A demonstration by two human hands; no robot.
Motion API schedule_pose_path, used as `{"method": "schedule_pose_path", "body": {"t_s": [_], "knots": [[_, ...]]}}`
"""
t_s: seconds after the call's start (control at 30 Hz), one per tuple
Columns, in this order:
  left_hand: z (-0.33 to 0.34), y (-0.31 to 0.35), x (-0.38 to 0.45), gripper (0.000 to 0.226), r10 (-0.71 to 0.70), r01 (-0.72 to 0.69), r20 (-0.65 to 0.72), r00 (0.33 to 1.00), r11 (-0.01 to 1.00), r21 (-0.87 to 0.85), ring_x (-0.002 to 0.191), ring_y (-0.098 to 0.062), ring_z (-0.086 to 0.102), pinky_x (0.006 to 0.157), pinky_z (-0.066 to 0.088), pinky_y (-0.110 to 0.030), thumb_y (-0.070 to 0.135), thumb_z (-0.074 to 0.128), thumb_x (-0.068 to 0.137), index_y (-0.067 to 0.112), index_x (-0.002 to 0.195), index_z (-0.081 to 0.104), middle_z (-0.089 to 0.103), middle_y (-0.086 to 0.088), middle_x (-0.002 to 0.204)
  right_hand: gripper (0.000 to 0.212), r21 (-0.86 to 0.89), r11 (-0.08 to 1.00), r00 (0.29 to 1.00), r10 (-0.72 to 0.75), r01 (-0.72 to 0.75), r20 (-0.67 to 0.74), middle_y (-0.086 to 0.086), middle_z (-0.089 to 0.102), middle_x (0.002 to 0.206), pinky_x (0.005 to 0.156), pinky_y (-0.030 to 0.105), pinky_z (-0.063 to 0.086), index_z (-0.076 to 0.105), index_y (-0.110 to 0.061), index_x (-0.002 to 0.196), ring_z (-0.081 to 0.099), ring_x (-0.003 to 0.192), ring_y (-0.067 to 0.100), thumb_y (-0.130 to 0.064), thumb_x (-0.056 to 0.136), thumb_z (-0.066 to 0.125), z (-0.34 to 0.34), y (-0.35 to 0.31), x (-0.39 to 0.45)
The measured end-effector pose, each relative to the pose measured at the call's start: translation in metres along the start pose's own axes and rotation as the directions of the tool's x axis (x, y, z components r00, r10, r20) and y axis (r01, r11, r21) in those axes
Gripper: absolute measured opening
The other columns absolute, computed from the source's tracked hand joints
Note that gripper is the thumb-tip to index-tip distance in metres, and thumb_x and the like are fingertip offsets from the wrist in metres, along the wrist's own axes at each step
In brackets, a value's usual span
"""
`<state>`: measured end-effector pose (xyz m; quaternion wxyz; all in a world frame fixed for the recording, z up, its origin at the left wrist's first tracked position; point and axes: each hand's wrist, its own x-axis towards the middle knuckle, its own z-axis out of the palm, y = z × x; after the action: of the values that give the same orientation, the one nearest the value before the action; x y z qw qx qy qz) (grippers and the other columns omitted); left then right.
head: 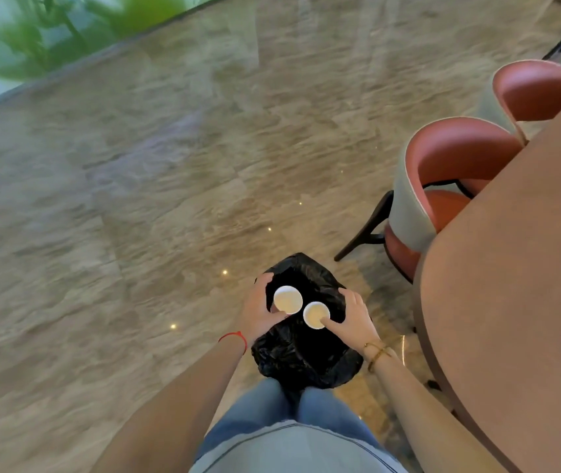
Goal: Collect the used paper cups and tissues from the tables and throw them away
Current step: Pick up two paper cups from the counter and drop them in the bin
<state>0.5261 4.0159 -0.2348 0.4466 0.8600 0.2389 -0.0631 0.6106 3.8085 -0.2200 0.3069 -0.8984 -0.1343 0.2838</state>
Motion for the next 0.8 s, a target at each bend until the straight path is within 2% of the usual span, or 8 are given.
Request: {"method": "schedule_pose_path", "body": {"t_s": [0.1, 0.23, 0.3, 0.37, 0.43, 0.67, 0.73, 0.8], "knots": [[-0.005, -0.004, -0.003, 0.084, -0.003, 0.002, 0.045, 0.999, 1.000, 0.017, 0.140, -0.015, 0.030, 0.104, 0.025, -0.020, 0.024, 0.074, 0.081, 0.023, 0.149, 0.024, 0.030, 0.003, 0.154, 0.068, -0.039, 0.998, 0.998, -0.056, 0.056, -0.018, 0.002, 0.037, 0.144, 0.110, 0.037, 0.033, 0.036, -0.017, 0.141, 0.032, 0.135, 0.019, -0.040, 0.084, 0.066, -0.008, -0.001, -0.003], [-0.022, 0.006, -0.023, 0.060, 0.087, -0.087, 0.011, 0.996, 0.982, 0.167, 0.131, -0.015, 0.043, 0.095, 0.034, -0.018, 0.027, 0.060, 0.092, 0.026, 0.146, 0.032, 0.038, 0.006, 0.149, 0.052, -0.108, 0.980, 0.980, -0.178, 0.168, -0.091, -0.002, 0.046, 0.138, 0.110, 0.035, 0.034, 0.043, -0.020, 0.137, 0.036, 0.132, 0.015, -0.036, 0.089, 0.059, -0.024, -0.012, -0.017], [-0.033, 0.016, -0.037, 0.048, 0.174, -0.159, -0.038, 0.984, 0.956, 0.245, 0.119, -0.015, 0.054, 0.089, 0.039, -0.018, 0.026, 0.056, 0.095, 0.023, 0.141, 0.041, 0.047, 0.005, 0.143, 0.049, -0.164, 0.961, 0.959, -0.246, 0.223, -0.138, -0.002, 0.049, 0.136, 0.109, 0.032, 0.033, 0.044, -0.019, 0.136, 0.039, 0.130, 0.015, -0.034, 0.091, 0.057, -0.033, -0.017, -0.027], [-0.043, 0.028, -0.053, 0.042, 0.213, -0.186, -0.066, 0.975, 0.940, 0.287, 0.092, -0.011, 0.064, 0.081, 0.044, -0.018, 0.026, 0.055, 0.096, 0.020, 0.137, 0.048, 0.050, 0.004, 0.140, 0.048, -0.204, 0.945, 0.940, -0.294, 0.258, -0.173, -0.002, 0.049, 0.135, 0.109, 0.032, 0.033, 0.045, -0.018, 0.136, 0.039, 0.129, 0.015, -0.033, 0.092, 0.056, -0.042, -0.018, -0.040], [-0.052, 0.038, -0.068, 0.040, 0.219, -0.181, -0.090, 0.972, 0.930, 0.319, 0.069, -0.009, 0.062, 0.072, 0.048, -0.022, 0.027, 0.055, 0.096, 0.020, 0.135, 0.050, 0.052, 0.005, 0.138, 0.048, -0.229, 0.933, 0.926, -0.322, 0.276, -0.197, -0.002, 0.050, 0.134, 0.108, 0.035, 0.035, 0.045, -0.019, 0.136, 0.040, 0.128, 0.014, -0.033, 0.092, 0.056, -0.051, -0.017, -0.053], [-0.063, 0.057, -0.116, 0.039, 0.250, -0.193, -0.141, 0.958, 0.924, 0.330, 0.115, -0.015, 0.057, 0.094, 0.048, -0.032, 0.030, 0.055, 0.095, 0.024, 0.134, 0.051, 0.052, 0.009, 0.138, 0.048, -0.245, 0.929, 0.902, -0.341, 0.279, -0.266, -0.002, 0.050, 0.132, 0.107, 0.030, 0.030, 0.045, -0.021, 0.135, 0.039, 0.128, 0.015, -0.032, 0.091, 0.058, -0.079, -0.008, -0.097], [-0.062, 0.061, -0.125, 0.039, 0.272, -0.210, -0.150, 0.951, 0.918, 0.337, 0.117, -0.014, 0.056, 0.094, 0.048, -0.032, 0.030, 0.055, 0.095, 0.025, 0.133, 0.051, 0.054, 0.009, 0.135, 0.049, -0.243, 0.929, 0.894, -0.344, 0.279, -0.287, -0.002, 0.050, 0.133, 0.107, 0.027, 0.027, 0.045, -0.020, 0.136, 0.039, 0.128, 0.014, -0.032, 0.091, 0.058, -0.084, -0.006, -0.111], [-0.060, 0.065, -0.133, 0.039, 0.292, -0.228, -0.145, 0.945, 0.909, 0.348, 0.097, -0.011, 0.063, 0.084, 0.051, -0.029, 0.032, 0.055, 0.095, 0.025, 0.133, 0.051, 0.055, 0.009, 0.132, 0.049, -0.244, 0.934, 0.891, -0.332, 0.263, -0.311, -0.003, 0.050, 0.134, 0.106, 0.026, 0.026, 0.044, -0.021, 0.137, 0.039, 0.128, 0.013, -0.033, 0.091, 0.057, -0.089, -0.004, -0.127]]}}
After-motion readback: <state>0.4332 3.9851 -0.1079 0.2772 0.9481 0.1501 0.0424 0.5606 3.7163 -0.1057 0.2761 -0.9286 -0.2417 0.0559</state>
